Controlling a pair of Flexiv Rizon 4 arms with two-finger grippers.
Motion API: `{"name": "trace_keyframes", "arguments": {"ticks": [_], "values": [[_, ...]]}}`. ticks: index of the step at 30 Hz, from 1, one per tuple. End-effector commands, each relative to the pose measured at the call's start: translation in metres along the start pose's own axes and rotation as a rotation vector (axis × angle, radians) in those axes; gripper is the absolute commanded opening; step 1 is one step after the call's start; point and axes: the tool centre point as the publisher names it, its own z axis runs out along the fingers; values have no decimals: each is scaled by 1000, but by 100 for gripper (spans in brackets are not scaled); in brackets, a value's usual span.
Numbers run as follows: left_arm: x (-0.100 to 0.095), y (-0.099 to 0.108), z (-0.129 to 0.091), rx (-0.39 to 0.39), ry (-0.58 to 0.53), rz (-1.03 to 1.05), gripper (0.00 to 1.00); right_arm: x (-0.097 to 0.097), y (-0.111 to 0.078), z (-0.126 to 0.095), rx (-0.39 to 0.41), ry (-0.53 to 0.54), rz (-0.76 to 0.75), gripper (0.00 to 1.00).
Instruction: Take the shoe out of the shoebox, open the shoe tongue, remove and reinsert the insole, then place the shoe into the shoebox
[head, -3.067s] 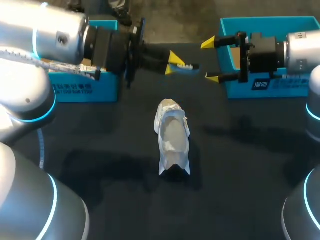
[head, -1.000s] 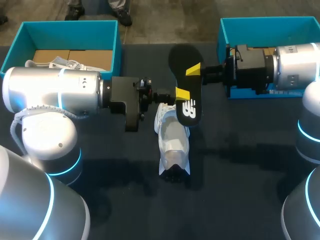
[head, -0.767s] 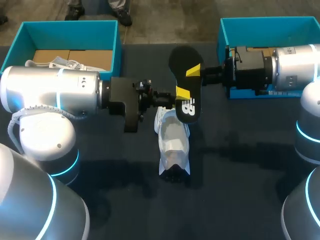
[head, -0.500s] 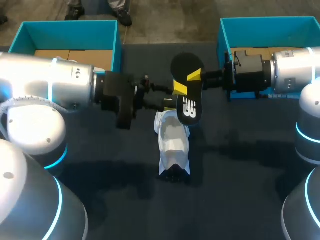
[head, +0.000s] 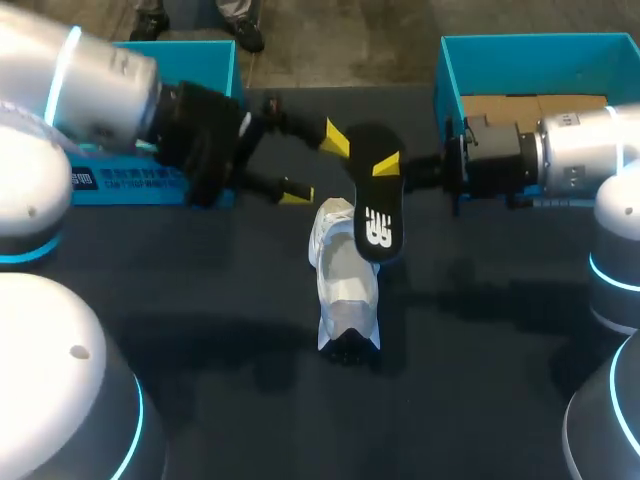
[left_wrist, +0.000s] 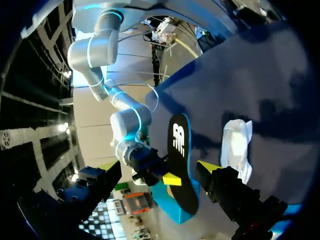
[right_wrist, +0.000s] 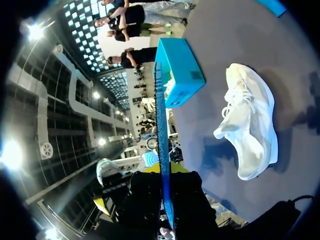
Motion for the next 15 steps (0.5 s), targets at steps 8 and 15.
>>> {"name": "trace_keyframes", "arguments": {"ticks": [8, 15], "values": [[-17, 26, -23, 99, 499, -89, 100, -12, -9, 9, 6, -11, 1, 0], [-25, 30, -22, 145, 652, -130, 100, -16, -12, 14, 21, -37, -5, 0]]}}
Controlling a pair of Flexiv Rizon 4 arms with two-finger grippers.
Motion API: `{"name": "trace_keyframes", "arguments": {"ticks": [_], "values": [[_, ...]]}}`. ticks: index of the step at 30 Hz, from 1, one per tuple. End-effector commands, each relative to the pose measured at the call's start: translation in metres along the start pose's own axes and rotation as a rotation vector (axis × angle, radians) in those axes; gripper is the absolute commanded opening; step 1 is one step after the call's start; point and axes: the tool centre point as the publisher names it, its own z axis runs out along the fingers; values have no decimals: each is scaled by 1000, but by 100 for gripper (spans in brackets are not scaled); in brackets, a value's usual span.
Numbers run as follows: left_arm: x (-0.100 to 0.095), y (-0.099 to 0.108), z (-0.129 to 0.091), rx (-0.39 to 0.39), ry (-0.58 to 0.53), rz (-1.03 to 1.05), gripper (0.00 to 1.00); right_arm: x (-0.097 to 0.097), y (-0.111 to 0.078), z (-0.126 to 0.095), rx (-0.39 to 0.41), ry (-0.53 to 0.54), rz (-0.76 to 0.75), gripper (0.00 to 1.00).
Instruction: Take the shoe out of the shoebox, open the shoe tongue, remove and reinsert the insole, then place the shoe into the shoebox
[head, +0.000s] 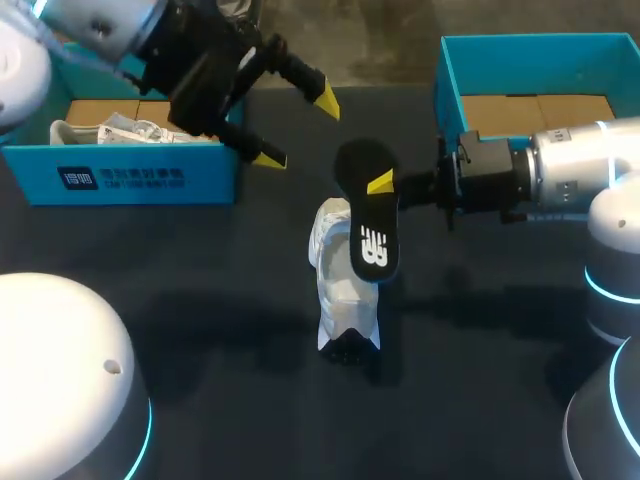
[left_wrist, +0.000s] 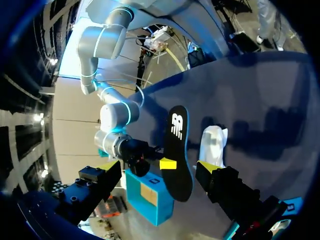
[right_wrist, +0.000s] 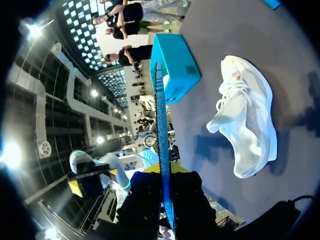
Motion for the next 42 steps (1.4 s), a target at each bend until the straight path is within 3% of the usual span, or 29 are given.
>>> {"name": "trace_keyframes", "arguments": {"ticks": [1, 14, 23, 42], "values": [[-13, 7, 0, 58, 428, -19, 100, 0, 0, 6, 3, -15, 1, 0], [-37, 16, 5, 47, 637, -63, 100, -8, 3, 17, 33, -48, -5, 0], [-41, 19, 4, 39, 780, -119, 100, -10, 4, 21, 28, -77, -8, 0], [-62, 35, 22, -22, 758, -37, 100, -12, 6, 23, -3, -46, -16, 0]]}}
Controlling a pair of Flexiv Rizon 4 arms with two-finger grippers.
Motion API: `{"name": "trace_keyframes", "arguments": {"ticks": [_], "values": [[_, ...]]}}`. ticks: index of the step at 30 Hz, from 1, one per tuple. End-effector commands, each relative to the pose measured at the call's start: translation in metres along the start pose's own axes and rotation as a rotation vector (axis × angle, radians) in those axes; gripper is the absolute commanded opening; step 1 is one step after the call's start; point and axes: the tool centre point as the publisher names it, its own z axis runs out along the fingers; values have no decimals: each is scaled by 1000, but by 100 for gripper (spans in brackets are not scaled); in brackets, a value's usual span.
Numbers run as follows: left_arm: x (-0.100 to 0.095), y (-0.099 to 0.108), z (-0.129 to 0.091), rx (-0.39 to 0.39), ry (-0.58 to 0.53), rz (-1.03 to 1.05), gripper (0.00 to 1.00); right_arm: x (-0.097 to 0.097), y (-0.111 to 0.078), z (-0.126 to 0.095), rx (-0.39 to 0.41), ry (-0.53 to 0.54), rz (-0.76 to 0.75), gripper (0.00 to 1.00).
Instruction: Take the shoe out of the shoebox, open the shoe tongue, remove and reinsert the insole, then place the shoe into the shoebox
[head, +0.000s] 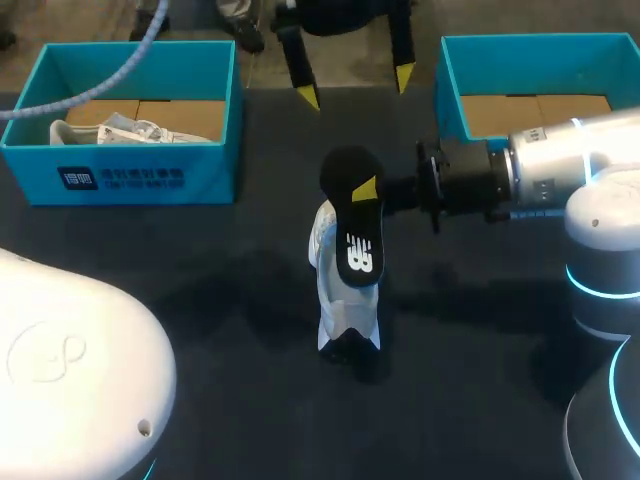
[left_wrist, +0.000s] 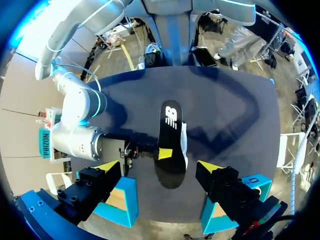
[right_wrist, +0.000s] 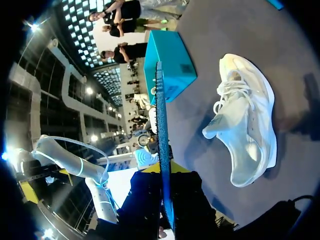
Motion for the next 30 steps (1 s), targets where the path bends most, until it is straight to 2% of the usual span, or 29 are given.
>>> {"name": "trace_keyframes", "arguments": {"ticks": [1, 18, 25, 30], "values": [[-7, 4, 0, -6, 124, 3, 100, -1, -3, 1, -9, 3, 0, 0], [-14, 14, 6, -60, 36, 16, 100, 2, -5, 0, -12, 18, -5, 0], [-12, 15, 9, -58, -55, 11, 100, 4, -3, -6, -20, 20, -7, 0], [-7, 15, 9, -60, -164, 9, 100, 4, 0, -11, -34, 19, -6, 0]]}}
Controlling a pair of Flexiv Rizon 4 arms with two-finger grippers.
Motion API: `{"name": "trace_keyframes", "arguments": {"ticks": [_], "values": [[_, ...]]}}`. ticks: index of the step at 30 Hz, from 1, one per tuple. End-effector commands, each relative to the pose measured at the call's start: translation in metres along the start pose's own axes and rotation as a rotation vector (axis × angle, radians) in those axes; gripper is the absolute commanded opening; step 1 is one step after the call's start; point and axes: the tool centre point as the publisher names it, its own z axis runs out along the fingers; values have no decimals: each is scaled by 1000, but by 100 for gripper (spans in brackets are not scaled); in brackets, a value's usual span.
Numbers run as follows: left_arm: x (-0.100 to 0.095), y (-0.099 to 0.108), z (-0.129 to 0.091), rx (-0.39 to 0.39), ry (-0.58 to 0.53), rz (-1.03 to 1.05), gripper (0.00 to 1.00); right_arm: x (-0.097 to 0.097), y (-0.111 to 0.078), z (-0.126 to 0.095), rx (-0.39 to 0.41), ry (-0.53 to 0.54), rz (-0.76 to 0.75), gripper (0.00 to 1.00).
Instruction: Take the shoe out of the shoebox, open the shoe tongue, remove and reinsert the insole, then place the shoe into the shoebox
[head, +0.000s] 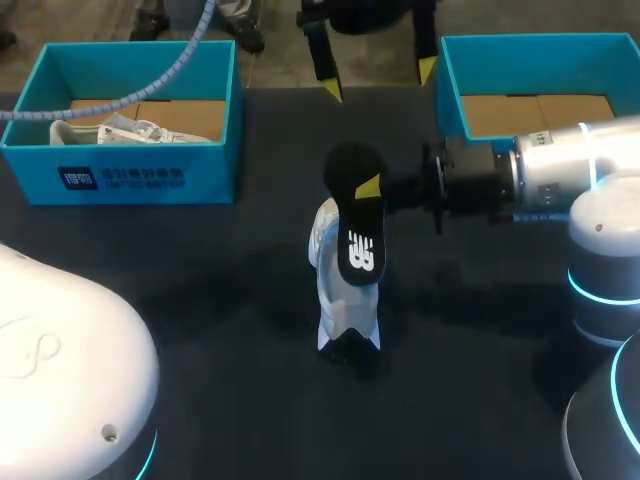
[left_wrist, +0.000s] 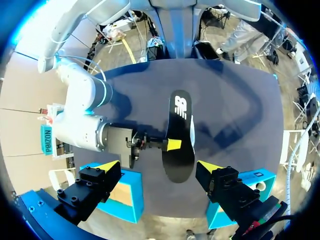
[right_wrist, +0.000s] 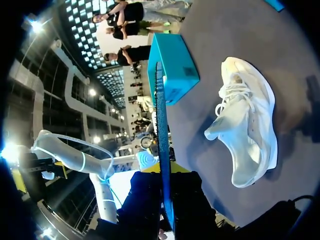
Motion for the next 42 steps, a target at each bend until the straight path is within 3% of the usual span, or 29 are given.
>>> {"name": "trace_keyframes", "arguments": {"ticks": [1, 30, 36, 42], "values": [[17, -3, 4, -10, -144, -4, 100, 1, -1, -6, -12, -4, 3, 0], [41, -11, 12, -41, -835, -8, 100, 13, -6, -48, -104, 2, -1, 0], [46, -17, 15, -103, -988, 26, 100, 14, -9, -52, -109, 10, 2, 0], [47, -25, 24, -116, -1076, 33, 100, 19, -12, -53, -112, 35, -2, 0]]}}
